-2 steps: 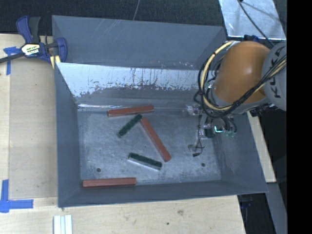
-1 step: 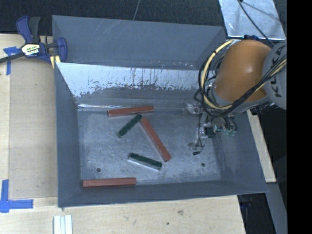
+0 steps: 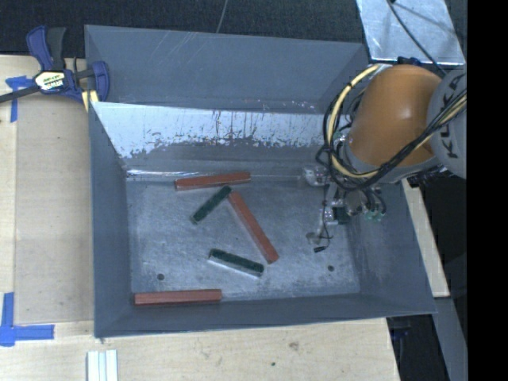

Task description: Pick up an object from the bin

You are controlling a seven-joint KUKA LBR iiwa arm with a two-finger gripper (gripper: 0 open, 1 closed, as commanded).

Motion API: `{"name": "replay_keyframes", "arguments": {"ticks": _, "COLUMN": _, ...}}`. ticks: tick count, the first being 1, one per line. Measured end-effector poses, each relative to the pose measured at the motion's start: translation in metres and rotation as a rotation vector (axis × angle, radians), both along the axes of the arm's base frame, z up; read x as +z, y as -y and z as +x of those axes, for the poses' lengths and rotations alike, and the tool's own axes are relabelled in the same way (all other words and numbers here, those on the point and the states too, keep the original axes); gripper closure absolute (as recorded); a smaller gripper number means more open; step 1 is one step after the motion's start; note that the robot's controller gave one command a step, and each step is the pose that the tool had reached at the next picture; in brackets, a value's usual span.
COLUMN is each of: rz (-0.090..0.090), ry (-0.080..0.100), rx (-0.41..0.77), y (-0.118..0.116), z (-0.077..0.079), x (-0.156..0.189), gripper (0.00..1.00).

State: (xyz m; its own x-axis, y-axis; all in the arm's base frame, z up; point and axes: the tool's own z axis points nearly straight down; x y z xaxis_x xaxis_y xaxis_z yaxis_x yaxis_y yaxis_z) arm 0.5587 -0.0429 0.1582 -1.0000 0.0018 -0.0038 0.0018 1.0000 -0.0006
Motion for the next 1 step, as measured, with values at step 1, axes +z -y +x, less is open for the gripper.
{"name": "replay_keyframes", "arguments": {"ticks": 1, "rz": 0.001, "ry": -0.002, "rx": -0.043, "y": -0.0182, "z": -0.0013, "x": -0.0105, "gripper": 0.0}}
